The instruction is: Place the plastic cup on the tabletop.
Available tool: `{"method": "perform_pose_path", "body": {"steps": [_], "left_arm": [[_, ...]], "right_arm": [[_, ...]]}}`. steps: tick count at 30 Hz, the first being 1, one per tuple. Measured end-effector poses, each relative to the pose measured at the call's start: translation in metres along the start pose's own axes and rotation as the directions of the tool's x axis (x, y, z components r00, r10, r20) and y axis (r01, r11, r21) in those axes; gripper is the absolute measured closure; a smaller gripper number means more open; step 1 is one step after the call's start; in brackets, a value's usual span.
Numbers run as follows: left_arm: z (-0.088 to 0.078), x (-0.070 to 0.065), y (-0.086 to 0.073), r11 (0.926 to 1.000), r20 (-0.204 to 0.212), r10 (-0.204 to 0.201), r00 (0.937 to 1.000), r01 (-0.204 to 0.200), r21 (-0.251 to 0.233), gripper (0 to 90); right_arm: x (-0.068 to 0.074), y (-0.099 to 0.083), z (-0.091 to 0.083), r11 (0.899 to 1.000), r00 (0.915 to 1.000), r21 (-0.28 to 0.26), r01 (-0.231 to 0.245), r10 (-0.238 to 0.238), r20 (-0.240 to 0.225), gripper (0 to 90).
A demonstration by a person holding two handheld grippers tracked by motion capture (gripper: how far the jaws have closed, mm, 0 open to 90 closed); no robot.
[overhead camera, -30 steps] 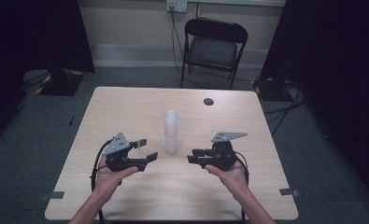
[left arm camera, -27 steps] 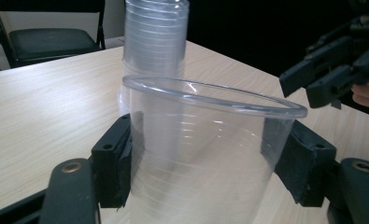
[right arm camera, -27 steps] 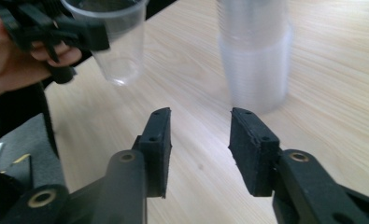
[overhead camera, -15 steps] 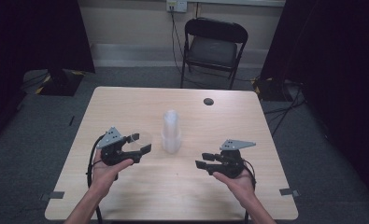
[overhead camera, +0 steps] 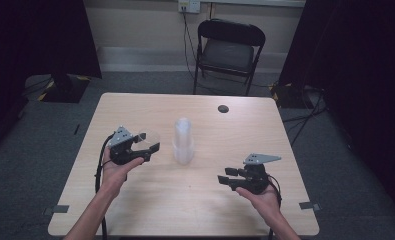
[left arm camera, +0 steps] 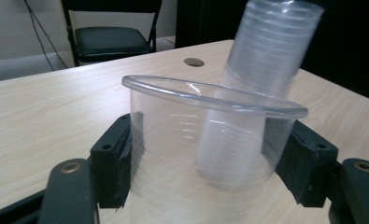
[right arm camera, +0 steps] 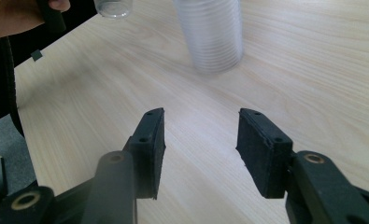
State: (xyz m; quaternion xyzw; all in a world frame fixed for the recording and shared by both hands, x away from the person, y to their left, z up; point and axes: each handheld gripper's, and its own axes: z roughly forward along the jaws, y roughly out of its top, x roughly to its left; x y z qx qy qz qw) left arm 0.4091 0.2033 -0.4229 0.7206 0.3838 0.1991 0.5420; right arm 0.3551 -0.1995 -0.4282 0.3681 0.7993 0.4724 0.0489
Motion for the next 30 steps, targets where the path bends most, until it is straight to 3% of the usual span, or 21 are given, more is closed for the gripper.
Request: {"method": "perform_pose_path", "body": {"steps": [11, 13, 20, 30], "left_arm": [[0.017, 0.02, 0.002, 0.9997, -0.05, -0.019, 0.9986, 0.02, 0.016, 29.7], [0.021, 0.024, 0.001, 0.9997, -0.064, -0.024, 0.9977, 0.023, -0.006, 29.8], [0.034, 0.032, -0.009, 0.999, -0.064, -0.043, 0.9971, 0.044, 0.011, 29.5], [0.043, 0.038, -0.015, 0.999, -0.068, -0.034, 0.9971, 0.036, 0.025, 28.1]], "right_arm": [[-0.006, -0.006, 0.0, 1.0, 0.9998, 0.0, -0.018, 0.018, -0.005, 51.5], [-0.006, -0.007, 0.001, 1.0, 0.9998, 0.001, -0.017, 0.017, -0.007, 51.5], [-0.008, -0.01, 0.001, 1.0, 0.9997, 0.01, -0.026, 0.026, -0.005, 51.5], [-0.009, -0.012, 0.002, 0.999, 0.9995, 0.017, -0.03, 0.03, -0.001, 50.0]]}}
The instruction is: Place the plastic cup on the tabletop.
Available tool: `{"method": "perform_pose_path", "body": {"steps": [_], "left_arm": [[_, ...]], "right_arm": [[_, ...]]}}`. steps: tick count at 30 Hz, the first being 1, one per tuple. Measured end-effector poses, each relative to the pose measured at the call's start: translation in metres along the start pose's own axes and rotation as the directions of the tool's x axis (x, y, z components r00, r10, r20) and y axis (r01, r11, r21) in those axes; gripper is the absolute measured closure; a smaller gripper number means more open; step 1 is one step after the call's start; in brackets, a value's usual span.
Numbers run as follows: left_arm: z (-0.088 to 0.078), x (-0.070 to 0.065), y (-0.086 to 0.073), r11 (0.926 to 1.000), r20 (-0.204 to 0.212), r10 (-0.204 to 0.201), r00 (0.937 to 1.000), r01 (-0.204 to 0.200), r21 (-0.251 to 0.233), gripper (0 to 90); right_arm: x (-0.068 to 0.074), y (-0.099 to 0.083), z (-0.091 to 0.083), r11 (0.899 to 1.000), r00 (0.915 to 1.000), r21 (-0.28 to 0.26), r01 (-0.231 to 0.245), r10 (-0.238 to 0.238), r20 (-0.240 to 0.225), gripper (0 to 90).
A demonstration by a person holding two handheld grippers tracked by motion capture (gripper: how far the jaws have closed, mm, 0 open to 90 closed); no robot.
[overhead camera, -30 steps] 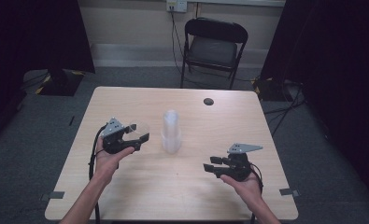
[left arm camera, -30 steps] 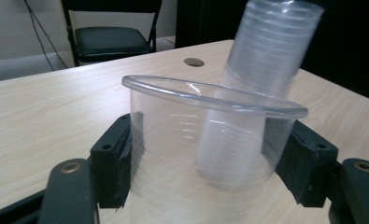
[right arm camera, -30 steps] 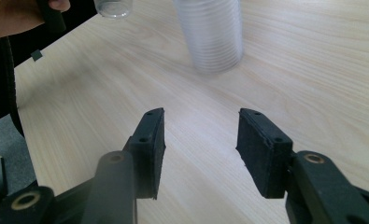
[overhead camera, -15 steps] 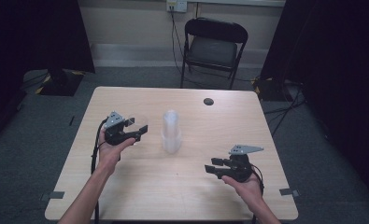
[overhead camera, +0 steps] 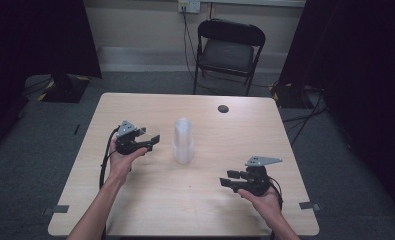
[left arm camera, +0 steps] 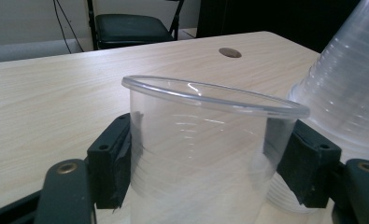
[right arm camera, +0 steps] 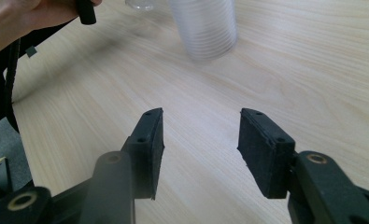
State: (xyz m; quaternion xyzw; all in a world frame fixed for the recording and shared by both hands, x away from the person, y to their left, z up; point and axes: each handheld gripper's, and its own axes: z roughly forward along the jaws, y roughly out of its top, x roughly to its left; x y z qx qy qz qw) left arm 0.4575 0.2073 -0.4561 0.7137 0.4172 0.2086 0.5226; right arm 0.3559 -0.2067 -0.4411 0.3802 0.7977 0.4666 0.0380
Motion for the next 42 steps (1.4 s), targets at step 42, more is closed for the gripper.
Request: {"method": "perform_pose_path", "body": {"steps": [42], "left_arm": [[0.007, 0.0, -0.018, 0.9941, 0.006, 0.005, 1.0, -0.005, 0.108, 20.5]], "right_arm": [[0.002, -0.001, 0.002, 1.0, 1.0, 0.015, -0.003, 0.003, -0.002, 49.3]]}}
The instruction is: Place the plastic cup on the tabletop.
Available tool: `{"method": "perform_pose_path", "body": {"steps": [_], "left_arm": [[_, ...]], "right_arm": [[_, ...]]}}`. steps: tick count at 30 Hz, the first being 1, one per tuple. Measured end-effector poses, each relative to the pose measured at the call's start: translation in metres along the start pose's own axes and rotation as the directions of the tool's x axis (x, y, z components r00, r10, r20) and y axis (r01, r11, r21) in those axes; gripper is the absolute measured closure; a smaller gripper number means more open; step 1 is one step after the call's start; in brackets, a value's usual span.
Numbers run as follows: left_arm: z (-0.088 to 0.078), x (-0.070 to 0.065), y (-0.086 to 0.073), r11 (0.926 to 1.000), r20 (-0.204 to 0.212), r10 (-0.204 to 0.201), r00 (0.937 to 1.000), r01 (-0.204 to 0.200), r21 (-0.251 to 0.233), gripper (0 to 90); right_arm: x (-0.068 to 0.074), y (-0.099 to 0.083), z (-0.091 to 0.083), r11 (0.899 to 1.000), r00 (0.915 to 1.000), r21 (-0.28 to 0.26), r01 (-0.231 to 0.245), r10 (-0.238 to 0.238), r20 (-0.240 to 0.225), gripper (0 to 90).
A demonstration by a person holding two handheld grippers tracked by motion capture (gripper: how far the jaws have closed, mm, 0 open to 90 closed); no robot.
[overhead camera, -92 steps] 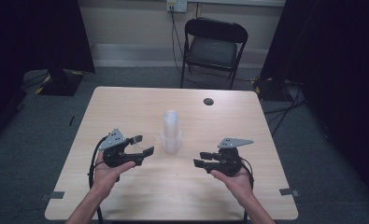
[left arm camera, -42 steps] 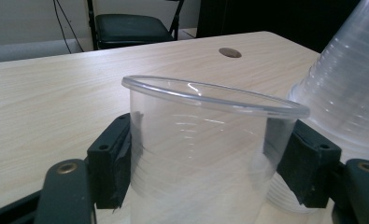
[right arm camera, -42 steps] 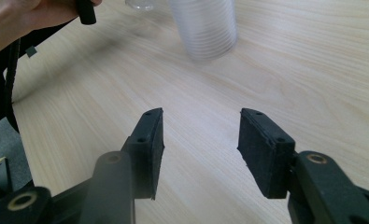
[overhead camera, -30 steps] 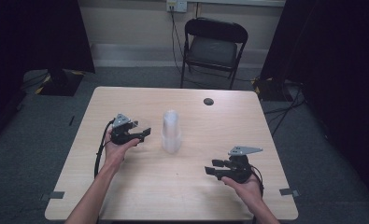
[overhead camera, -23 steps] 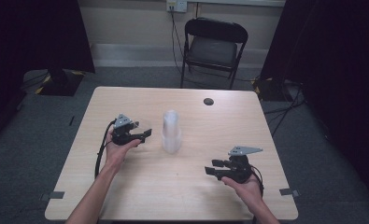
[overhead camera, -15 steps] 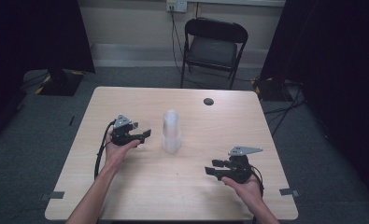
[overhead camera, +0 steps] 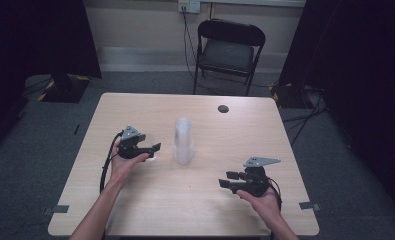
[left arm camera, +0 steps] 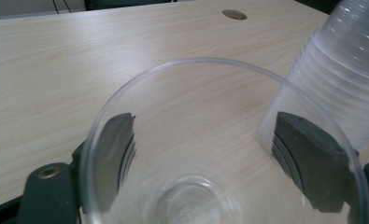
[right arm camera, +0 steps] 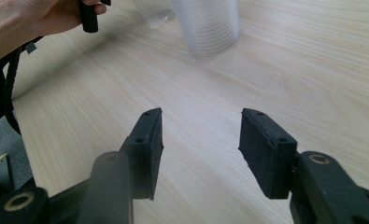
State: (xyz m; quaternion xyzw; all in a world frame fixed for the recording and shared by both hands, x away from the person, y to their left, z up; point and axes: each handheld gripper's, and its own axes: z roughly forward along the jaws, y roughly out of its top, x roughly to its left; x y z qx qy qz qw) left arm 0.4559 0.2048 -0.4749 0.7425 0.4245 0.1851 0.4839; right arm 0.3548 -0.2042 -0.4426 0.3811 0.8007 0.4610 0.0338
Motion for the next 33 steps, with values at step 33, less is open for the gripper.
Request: {"method": "perform_pose_path", "body": {"steps": [33], "left_arm": [[-0.047, -0.008, -0.013, 0.9968, -0.032, 0.007, 0.9995, -0.005, 0.08, 15.8]], "right_arm": [[-0.01, -0.003, -0.005, 0.999, 0.9986, -0.022, -0.025, 0.026, 0.047, 49.2]]}}
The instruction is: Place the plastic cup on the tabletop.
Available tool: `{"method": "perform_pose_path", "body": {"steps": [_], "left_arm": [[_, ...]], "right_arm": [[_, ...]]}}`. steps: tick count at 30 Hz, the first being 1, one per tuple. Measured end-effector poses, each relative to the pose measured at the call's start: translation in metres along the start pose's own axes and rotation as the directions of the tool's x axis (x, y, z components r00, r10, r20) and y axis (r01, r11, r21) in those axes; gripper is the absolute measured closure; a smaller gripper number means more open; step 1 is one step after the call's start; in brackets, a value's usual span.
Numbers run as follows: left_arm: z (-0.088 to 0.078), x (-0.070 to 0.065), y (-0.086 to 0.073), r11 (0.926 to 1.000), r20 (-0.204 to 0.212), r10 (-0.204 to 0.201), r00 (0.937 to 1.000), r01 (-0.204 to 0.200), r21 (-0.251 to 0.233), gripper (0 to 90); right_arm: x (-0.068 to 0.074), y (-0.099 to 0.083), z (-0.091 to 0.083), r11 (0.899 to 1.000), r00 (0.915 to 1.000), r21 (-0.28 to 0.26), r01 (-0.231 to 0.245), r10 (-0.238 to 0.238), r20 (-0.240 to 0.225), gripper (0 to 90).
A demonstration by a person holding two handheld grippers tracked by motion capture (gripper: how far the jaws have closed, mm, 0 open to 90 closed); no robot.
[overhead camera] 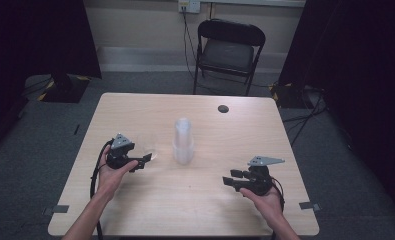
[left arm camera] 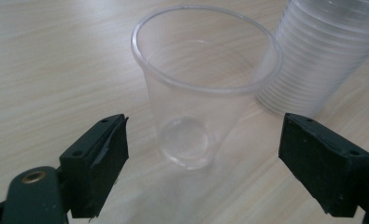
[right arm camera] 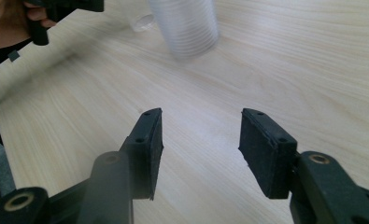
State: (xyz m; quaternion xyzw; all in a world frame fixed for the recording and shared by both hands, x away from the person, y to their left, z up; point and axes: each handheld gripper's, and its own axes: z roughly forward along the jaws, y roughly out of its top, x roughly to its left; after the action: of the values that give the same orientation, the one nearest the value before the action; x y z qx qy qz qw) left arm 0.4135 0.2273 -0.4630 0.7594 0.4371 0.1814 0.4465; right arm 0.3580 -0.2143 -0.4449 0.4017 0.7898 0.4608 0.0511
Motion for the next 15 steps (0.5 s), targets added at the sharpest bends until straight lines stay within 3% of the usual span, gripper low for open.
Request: {"method": "perform_pose_path", "body": {"steps": [8, 10, 15], "left_arm": [[-0.019, -0.002, -0.006, 0.9989, -0.004, -0.044, 0.999, 0.044, 0.019, 16.6], [-0.023, -0.006, -0.007, 0.998, -0.014, -0.043, 0.999, 0.044, 0.046, 17.2], [-0.038, -0.017, -0.009, 0.9988, -0.008, -0.025, 0.9997, 0.025, 0.041, 18.0]], "right_arm": [[-0.004, -0.001, -0.002, 1.0, 0.9997, -0.01, -0.01, 0.01, 0.022, 48.0], [-0.005, -0.001, -0.002, 1.0, 0.9997, -0.009, -0.01, 0.01, 0.023, 48.2], [-0.005, -0.002, -0.001, 1.0, 0.9996, -0.005, -0.007, 0.008, 0.026, 48.2]]}}
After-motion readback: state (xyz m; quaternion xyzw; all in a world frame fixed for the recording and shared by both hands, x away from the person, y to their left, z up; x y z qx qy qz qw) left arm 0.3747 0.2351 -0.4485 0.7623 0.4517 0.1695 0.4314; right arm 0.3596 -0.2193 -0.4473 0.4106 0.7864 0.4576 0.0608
